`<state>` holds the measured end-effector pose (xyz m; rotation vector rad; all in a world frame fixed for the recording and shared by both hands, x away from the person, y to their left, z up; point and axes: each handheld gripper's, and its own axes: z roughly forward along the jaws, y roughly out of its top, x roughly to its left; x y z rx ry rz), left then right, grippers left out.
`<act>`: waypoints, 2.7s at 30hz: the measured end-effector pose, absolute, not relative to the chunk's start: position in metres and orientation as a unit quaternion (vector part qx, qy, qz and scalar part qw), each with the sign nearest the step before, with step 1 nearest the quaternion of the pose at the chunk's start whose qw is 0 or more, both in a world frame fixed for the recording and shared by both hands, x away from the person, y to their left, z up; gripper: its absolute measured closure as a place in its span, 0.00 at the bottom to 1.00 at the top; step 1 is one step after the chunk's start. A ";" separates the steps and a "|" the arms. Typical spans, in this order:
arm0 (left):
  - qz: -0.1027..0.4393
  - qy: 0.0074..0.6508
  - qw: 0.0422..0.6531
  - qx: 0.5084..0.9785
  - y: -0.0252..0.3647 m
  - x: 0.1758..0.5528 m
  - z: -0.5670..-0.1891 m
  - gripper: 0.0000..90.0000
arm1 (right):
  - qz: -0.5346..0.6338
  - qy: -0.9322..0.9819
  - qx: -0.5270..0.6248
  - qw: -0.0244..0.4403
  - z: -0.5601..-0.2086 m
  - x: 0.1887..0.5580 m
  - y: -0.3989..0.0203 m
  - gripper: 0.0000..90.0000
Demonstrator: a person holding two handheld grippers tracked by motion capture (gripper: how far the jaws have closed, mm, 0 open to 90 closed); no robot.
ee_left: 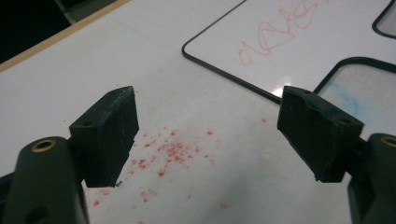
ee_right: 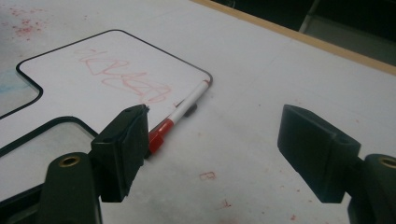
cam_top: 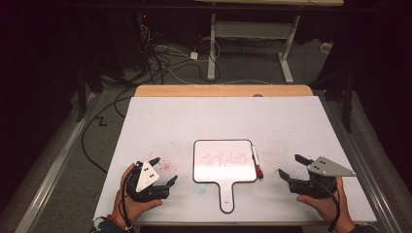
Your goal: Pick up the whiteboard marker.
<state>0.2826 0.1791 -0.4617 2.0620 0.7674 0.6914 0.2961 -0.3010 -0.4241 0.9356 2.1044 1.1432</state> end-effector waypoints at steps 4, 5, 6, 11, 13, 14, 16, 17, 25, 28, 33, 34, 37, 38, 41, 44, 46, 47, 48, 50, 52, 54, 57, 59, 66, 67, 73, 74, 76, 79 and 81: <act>0.264 0.313 0.405 0.817 0.180 0.284 -0.463 0.22 | 0.423 0.791 0.346 0.275 -0.423 0.302 -0.298 0.28; 0.270 0.311 0.403 0.817 0.180 0.285 -0.463 0.22 | 0.423 0.792 0.345 0.273 -0.423 0.304 -0.297 0.28; 0.269 0.312 0.402 0.818 0.180 0.285 -0.464 0.22 | 0.422 0.792 0.346 0.272 -0.423 0.305 -0.296 0.29; 0.262 0.316 0.399 0.820 0.179 0.284 -0.465 0.21 | 0.415 0.797 0.354 0.261 -0.422 0.314 -0.294 0.32; 0.259 0.317 0.396 0.822 0.178 0.285 -0.466 0.21 | 0.410 0.800 0.361 0.247 -0.419 0.325 -0.289 0.33; 0.263 0.312 0.393 0.824 0.178 0.286 -0.467 0.21 | 0.410 0.801 0.364 0.239 -0.418 0.330 -0.287 0.34; 0.261 0.311 0.389 0.827 0.177 0.286 -0.468 0.21 | 0.406 0.805 0.369 0.226 -0.417 0.339 -0.282 0.35; 0.255 0.317 0.388 0.827 0.176 0.286 -0.469 0.21 | 0.402 0.808 0.371 0.217 -0.417 0.345 -0.279 0.36; 0.249 0.317 0.380 0.833 0.174 0.287 -0.471 0.21 | 0.368 0.825 0.410 0.129 -0.435 0.397 -0.252 0.46; 0.249 0.315 0.378 0.834 0.173 0.286 -0.472 0.21 | 0.355 0.828 0.424 0.094 -0.447 0.412 -0.245 0.51; 0.244 0.315 0.377 0.836 0.173 0.286 -0.473 0.21 | 0.334 0.833 0.436 0.064 -0.462 0.425 -0.236 0.65; 0.243 0.314 0.375 0.838 0.172 0.286 -0.473 0.21 | 0.338 0.831 0.438 0.065 -0.462 0.426 -0.236 0.69; 0.242 0.311 0.368 0.842 0.171 0.287 -0.474 0.21 | 0.339 0.833 0.434 0.055 -0.462 0.427 -0.238 0.78; 0.241 0.311 0.368 0.843 0.170 0.287 -0.475 0.21 | 0.343 0.832 0.433 0.045 -0.463 0.427 -0.239 0.81; 0.239 0.309 0.366 0.845 0.169 0.287 -0.475 0.21 | 0.343 0.835 0.428 0.041 -0.463 0.426 -0.238 0.83; 0.236 0.307 0.361 0.848 0.167 0.287 -0.476 0.21 | 0.344 0.836 0.426 0.045 -0.461 0.425 -0.237 0.88; 0.234 0.305 0.359 0.850 0.166 0.288 -0.476 0.21 | 0.343 0.837 0.424 0.049 -0.460 0.424 -0.237 0.89; 0.237 0.301 0.358 0.851 0.166 0.288 -0.476 0.21 | 0.343 0.837 0.424 0.049 -0.460 0.424 -0.237 0.89; 0.232 0.304 0.357 0.852 0.166 0.288 -0.477 0.21 | 0.343 0.837 0.424 0.049 -0.460 0.424 -0.237 0.90; 0.231 0.302 0.354 0.854 0.165 0.288 -0.477 0.21 | 0.338 0.842 0.418 0.054 -0.460 0.424 -0.236 0.90; 0.231 0.302 0.356 0.854 0.164 0.288 -0.477 0.21 | 0.331 0.848 0.410 0.063 -0.458 0.423 -0.234 0.90; 0.231 0.302 0.357 0.853 0.164 0.288 -0.477 0.21 | 0.328 0.849 0.409 0.065 -0.458 0.422 -0.233 0.90; 0.227 0.303 0.363 0.851 0.163 0.289 -0.476 0.22 | 0.341 0.843 0.409 0.069 -0.453 0.420 -0.234 0.90; 0.241 0.302 0.371 0.845 0.157 0.292 -0.473 0.25 | 0.358 0.838 0.405 0.073 -0.444 0.416 -0.235 0.90; 0.203 0.283 0.425 0.835 0.130 0.305 -0.462 0.25 | 0.445 0.815 0.357 0.103 -0.409 0.393 -0.228 0.90; 0.203 0.283 0.425 0.835 0.130 0.305 -0.462 0.26 | 0.455 0.810 0.355 0.103 -0.406 0.390 -0.226 0.90; 0.146 0.268 0.485 0.819 0.080 0.322 -0.444 0.28 | 0.493 0.801 0.324 0.104 -0.404 0.372 -0.200 0.90; 0.144 0.268 0.485 0.820 0.072 0.325 -0.443 0.31 | 0.497 0.798 0.323 0.105 -0.405 0.369 -0.196 0.90; 0.141 0.263 0.485 0.822 0.058 0.330 -0.442 0.34 | 0.503 0.794 0.325 0.107 -0.409 0.365 -0.190 0.90; 0.113 0.269 0.494 0.819 0.043 0.339 -0.445 0.37 | 0.515 0.783 0.328 0.114 -0.413 0.362 -0.186 0.90; 0.100 0.274 0.502 0.814 0.036 0.343 -0.447 0.39 | 0.528 0.772 0.334 0.119 -0.413 0.360 -0.187 0.90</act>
